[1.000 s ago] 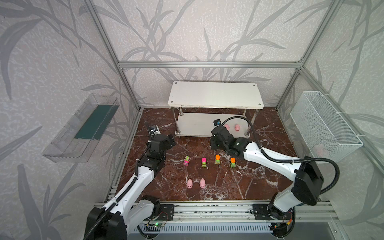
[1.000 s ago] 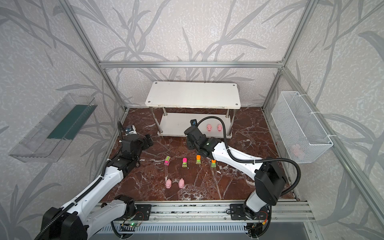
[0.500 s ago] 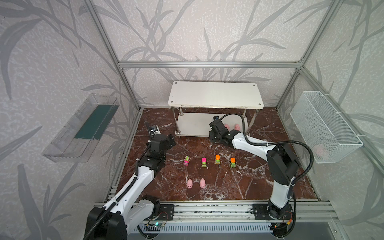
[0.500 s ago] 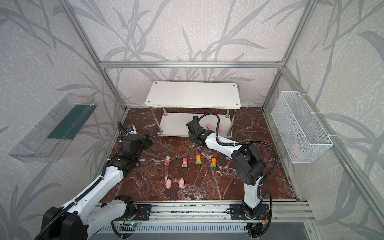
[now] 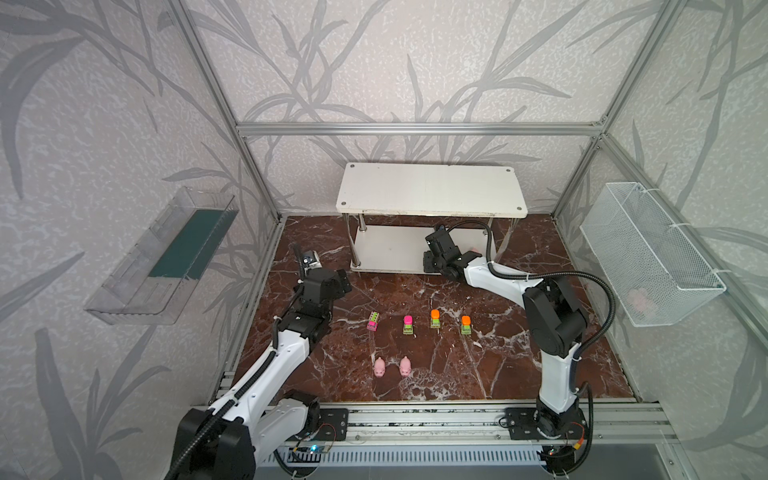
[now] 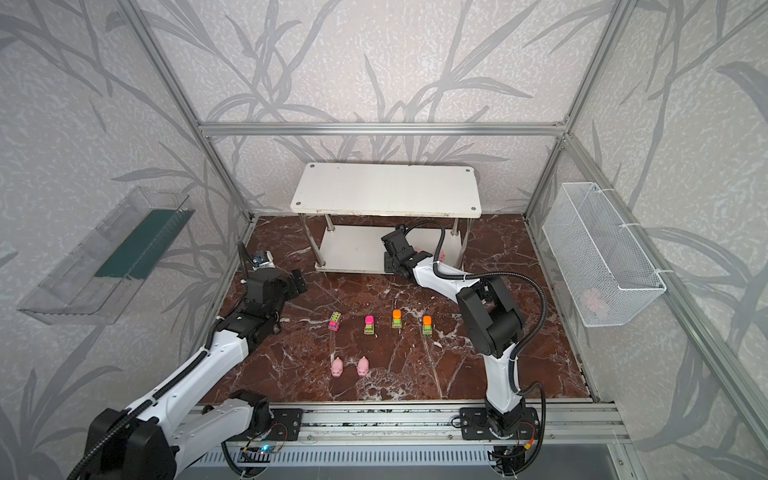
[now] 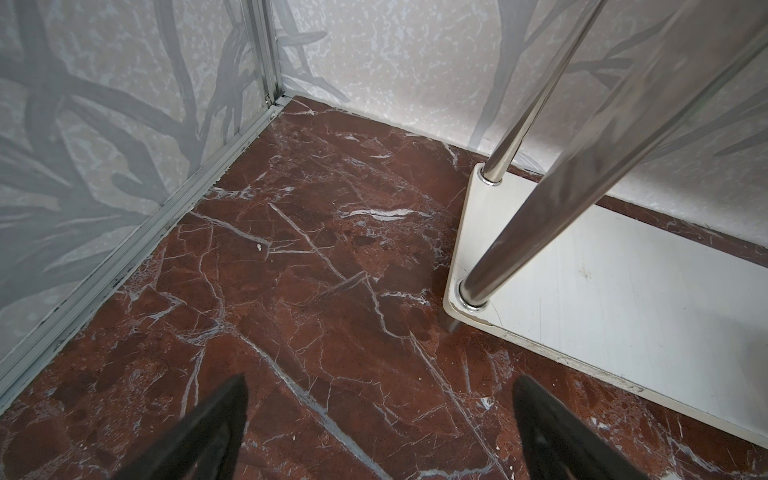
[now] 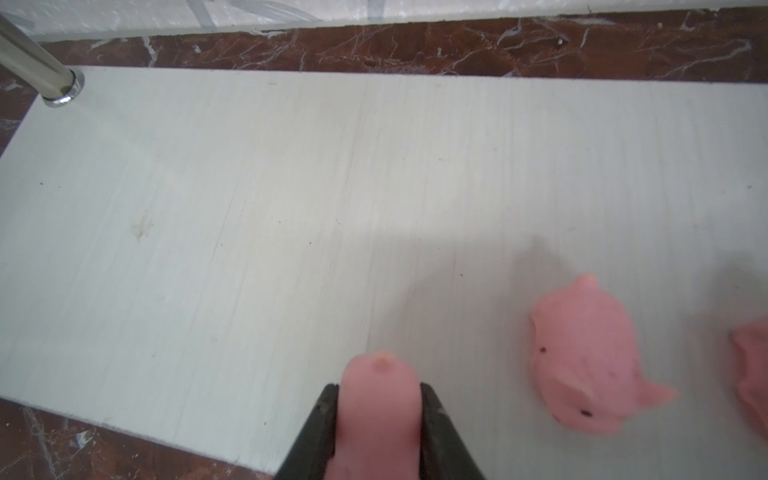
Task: Place and organize the plastic toys onto the shelf
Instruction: 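Carry the pig with the right gripper over the lower shelf, then lower the pig next to the other pigs and open the right gripper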
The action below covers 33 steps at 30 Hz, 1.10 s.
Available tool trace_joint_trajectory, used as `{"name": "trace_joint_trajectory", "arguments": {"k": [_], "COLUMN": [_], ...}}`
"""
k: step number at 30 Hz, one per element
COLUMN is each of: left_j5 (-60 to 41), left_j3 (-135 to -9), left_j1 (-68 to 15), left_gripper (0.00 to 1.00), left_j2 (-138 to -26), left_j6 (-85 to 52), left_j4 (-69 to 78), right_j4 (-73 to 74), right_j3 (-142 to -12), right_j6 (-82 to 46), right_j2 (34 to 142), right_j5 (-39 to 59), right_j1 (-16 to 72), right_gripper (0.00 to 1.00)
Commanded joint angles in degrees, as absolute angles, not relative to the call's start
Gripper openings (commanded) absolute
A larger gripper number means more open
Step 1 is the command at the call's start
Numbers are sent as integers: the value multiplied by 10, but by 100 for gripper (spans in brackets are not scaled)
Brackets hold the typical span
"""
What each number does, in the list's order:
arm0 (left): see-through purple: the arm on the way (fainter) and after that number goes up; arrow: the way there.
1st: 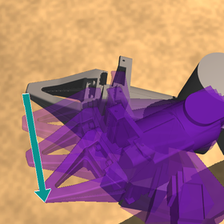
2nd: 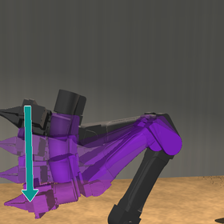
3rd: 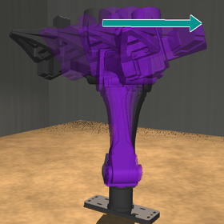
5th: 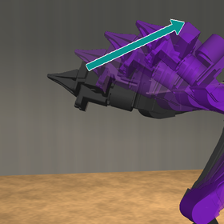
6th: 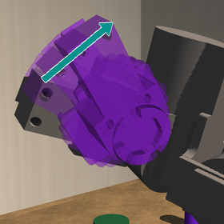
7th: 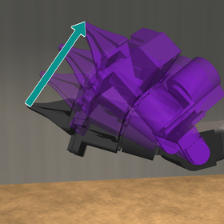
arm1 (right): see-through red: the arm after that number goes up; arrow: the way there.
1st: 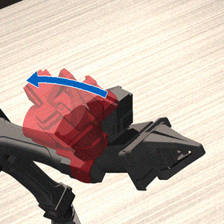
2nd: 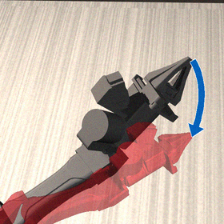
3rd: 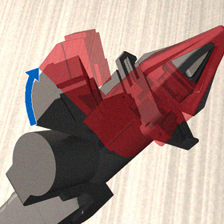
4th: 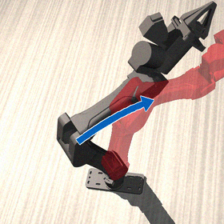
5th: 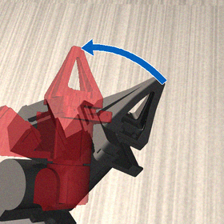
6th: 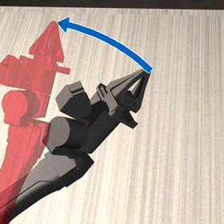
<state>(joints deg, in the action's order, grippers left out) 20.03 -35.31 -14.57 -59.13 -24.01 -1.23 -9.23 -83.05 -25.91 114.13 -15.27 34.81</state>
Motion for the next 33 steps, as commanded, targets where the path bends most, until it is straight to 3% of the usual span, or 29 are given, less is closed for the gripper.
{"name": "trace_joint_trajectory", "arguments": {"k": [1, 33], "left_j5": [213, 216], "left_j3": [-352, -347], "left_j1": [-147, -147], "left_gripper": [97, 97], "left_j2": [-593, -591], "left_j6": [-243, -244], "left_j4": [-3, -4], "right_j4": [-99, -137], "right_j3": [-862, -919], "right_j6": [-262, -265], "right_j2": [1152, 1217], "right_j5": [-144, -127], "right_j1": [341, 317], "right_gripper": [31, 35]}}
